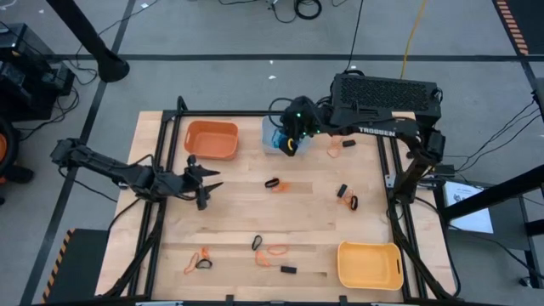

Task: Sort rubber bands into baskets
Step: Put the blue rubberband into the gray bin, then put the orange rubberband into the orange bin

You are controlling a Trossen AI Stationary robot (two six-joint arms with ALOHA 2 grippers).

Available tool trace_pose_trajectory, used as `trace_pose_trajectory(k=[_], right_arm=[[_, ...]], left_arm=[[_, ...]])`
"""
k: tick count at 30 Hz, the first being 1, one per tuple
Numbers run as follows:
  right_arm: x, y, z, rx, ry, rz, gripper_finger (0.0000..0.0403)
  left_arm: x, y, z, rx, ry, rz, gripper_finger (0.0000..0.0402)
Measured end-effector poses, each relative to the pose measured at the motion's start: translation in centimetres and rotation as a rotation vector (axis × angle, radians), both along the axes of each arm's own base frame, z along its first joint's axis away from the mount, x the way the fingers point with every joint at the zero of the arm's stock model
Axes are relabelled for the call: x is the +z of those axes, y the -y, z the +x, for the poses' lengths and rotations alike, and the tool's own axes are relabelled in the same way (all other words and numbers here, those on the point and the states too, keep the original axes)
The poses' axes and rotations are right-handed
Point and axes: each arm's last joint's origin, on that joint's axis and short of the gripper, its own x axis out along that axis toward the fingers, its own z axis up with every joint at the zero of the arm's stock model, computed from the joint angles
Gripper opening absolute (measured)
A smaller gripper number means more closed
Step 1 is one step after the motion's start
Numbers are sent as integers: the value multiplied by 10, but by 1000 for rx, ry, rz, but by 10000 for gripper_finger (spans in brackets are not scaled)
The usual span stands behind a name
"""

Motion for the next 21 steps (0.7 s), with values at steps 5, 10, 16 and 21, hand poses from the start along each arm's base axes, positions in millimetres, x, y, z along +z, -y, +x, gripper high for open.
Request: trace_pose_trajectory(k=[5,10,16,21], right_arm=[[-29,20,5,-57,-85,3,1],[-51,42,3,-152,-130,54,17],[-54,63,-9,-224,-139,78,65],[-52,74,-17,-218,-157,51,115]], left_arm=[[2,-1,-1,-46,11,-11,183],[2,0,-1,-93,-6,4,183],[1,1,-1,-115,-17,20,183],[1,1,-1,-136,-28,59,183]])
